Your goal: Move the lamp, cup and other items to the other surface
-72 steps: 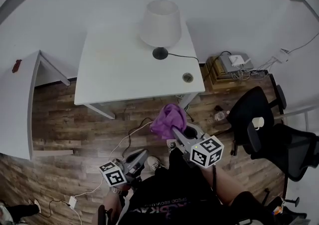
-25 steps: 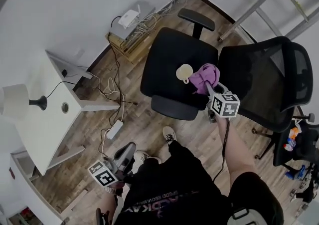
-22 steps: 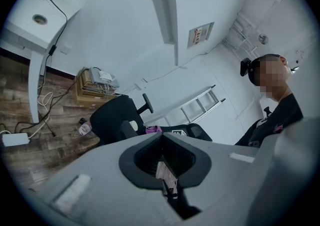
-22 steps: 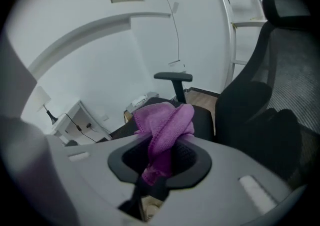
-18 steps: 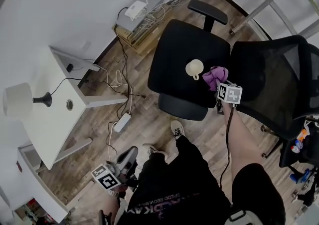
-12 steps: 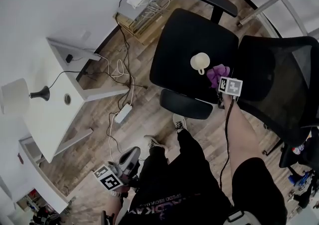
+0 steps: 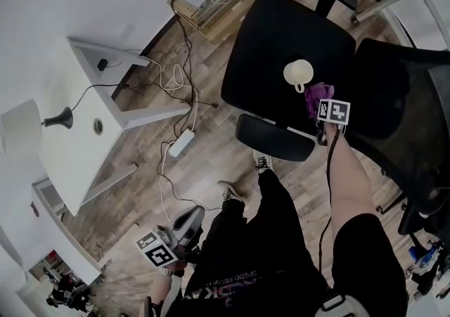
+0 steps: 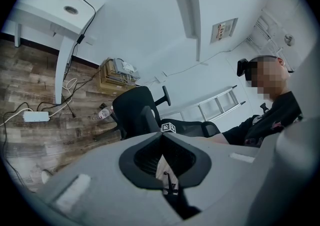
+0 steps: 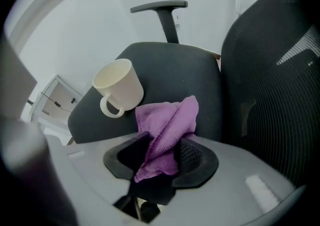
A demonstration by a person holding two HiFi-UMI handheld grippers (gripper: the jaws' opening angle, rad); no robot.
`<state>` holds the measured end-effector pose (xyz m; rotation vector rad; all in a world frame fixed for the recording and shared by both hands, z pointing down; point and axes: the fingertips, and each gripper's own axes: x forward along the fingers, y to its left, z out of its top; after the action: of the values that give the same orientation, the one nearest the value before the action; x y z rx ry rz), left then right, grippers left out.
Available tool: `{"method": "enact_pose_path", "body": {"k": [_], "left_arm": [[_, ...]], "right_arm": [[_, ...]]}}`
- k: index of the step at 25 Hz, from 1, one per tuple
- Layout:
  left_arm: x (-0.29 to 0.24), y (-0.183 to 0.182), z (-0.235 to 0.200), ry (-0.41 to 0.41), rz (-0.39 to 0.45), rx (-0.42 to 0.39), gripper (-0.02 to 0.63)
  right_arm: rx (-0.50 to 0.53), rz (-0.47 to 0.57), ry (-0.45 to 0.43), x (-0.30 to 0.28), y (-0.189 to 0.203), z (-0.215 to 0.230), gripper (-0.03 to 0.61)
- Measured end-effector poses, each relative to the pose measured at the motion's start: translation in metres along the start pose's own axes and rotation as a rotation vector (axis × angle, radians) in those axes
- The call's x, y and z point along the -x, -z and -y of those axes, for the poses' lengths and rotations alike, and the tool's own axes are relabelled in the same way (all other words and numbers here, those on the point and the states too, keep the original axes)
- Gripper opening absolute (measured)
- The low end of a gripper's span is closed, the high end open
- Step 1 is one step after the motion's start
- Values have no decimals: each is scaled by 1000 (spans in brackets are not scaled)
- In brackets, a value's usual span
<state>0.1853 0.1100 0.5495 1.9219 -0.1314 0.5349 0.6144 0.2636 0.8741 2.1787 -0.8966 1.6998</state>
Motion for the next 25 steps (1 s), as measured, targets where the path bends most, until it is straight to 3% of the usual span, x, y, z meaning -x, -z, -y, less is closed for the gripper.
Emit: {"method": "enact_pose_path", "body": {"k": [7,11,13,15,16,21,25], "left_arm": [[2,-1,2,53,16,-7,-3],[7,-8,6,102,47,-29,-3],[11,-9,11,129,60,-49,-3],[20,-11,14,151,84,-67,-3],[26,-12,14,159,98,-73,-3],[62,-20,11,182,186,-93,-3],[97,-14,12,187,254,-118,-3]], "right_arm": [[4,-23,31,16,11,4,197],[-1,22,47,46,5,7,198],[-4,97,57,73,-7,8,132],[-4,186,58,104,-21,6,4],[5,218,54,118,-27,2,3],[83,307,6,164,-65,-51,3],[158,386,-153,200,-73,-134,3]]}}
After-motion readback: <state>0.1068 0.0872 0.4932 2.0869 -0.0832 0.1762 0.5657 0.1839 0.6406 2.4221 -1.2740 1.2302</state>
